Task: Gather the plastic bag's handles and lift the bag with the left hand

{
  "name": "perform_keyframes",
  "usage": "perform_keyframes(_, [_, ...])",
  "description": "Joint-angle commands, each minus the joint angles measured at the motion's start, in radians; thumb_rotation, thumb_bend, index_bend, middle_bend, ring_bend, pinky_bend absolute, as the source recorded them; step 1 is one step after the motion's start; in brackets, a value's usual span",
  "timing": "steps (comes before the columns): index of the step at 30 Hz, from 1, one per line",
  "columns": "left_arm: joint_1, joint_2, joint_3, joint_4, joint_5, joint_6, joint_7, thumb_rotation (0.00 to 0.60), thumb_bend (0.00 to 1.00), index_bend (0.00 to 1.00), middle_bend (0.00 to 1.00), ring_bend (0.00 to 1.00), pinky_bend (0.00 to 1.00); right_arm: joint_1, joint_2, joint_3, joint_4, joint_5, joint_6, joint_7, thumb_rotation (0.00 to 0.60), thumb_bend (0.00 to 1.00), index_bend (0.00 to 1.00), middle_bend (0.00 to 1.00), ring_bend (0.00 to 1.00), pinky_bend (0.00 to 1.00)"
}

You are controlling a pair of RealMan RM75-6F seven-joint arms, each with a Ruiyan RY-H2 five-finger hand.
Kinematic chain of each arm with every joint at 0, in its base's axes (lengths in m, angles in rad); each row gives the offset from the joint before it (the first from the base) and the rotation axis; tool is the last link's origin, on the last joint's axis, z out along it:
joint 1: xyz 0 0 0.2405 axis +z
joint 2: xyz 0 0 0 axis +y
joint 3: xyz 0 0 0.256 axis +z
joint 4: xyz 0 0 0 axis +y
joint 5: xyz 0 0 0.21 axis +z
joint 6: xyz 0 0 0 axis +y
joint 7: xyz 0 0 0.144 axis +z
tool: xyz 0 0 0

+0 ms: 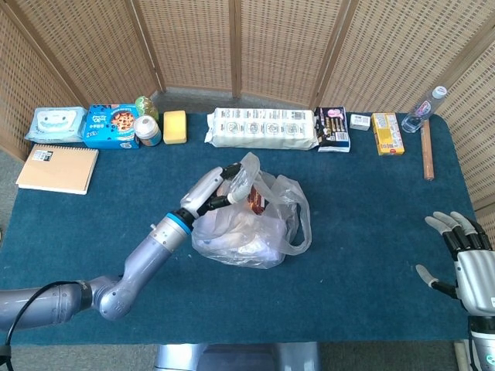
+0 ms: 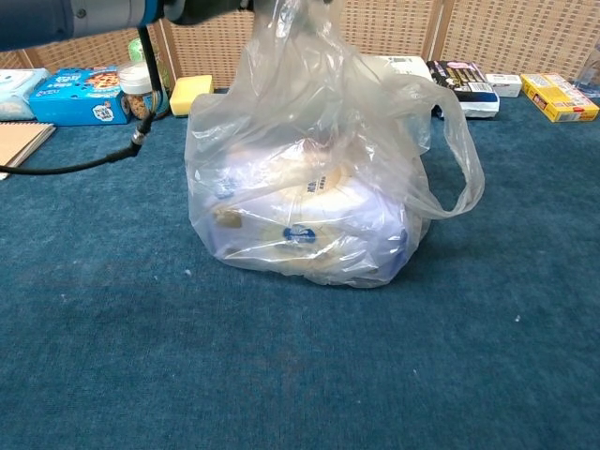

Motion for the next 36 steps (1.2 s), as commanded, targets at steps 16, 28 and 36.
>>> perform_keyframes(16, [0.17,-0.039,-0.393,0.097,-0.252,-0.593,-0.655,0.0,0.2,0.34,0.3,0.24,0.4,-0.003,0.0,0.0,0.005,-0.006,0.006,0.012,0.6,0.23,0.18,0.18,0.11,0.1])
perform_keyframes(28, [0.347,-0.102,-0.642,0.223,-0.378,-1.029,-0.73,0.0,0.2,0.34,0.49,0.44,0.58,0.005,-0.001,0.002,-0.003,-0.012,-0.003,0.009,0.6,0.23,0.18,0.18,0.12,0.1])
perform_keyframes(36, [0.408,-0.223,-0.786,0.328,-0.518,-1.312,-0.573,0.0,0.2,0.35,0.5,0.46,0.6,0.012,0.0,0.004,-0.012,-0.008,-0.015,-0.004,0.6,0.23,0.18,0.18,0.11,0.1])
